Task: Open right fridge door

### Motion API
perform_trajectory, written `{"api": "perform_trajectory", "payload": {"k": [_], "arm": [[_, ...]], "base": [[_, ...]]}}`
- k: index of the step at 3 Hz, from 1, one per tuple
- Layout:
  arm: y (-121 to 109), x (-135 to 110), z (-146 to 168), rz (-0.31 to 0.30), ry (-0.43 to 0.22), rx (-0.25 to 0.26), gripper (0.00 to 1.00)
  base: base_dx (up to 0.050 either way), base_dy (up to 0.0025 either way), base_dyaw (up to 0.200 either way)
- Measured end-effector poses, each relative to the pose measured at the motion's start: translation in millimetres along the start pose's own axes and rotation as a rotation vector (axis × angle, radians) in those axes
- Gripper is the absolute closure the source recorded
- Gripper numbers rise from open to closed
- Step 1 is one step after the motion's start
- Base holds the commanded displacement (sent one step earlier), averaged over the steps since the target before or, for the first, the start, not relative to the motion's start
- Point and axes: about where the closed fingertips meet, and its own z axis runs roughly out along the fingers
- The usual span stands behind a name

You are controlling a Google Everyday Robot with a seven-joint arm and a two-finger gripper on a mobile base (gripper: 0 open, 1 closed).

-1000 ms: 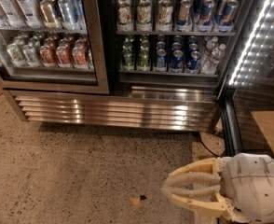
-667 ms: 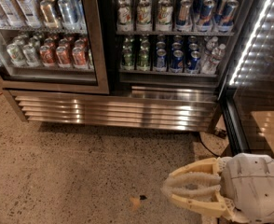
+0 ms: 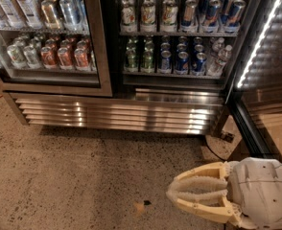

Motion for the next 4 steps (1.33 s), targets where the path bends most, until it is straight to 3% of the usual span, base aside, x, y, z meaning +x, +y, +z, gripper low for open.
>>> {"api": "perform_trajectory", "payload": {"k": [2,3,4], "arm": [[0.0,0.0,0.0,0.0,0.0,0.0,0.12],[0.0,0.0,0.0,0.0,0.0,0.0,0.0],[0.0,0.0,0.1,0.0,0.0,0.0,0.0]], "base": [[0.0,0.0,0.0],[0.0,0.0,0.0],[0.0,0.0,0.0]]}}
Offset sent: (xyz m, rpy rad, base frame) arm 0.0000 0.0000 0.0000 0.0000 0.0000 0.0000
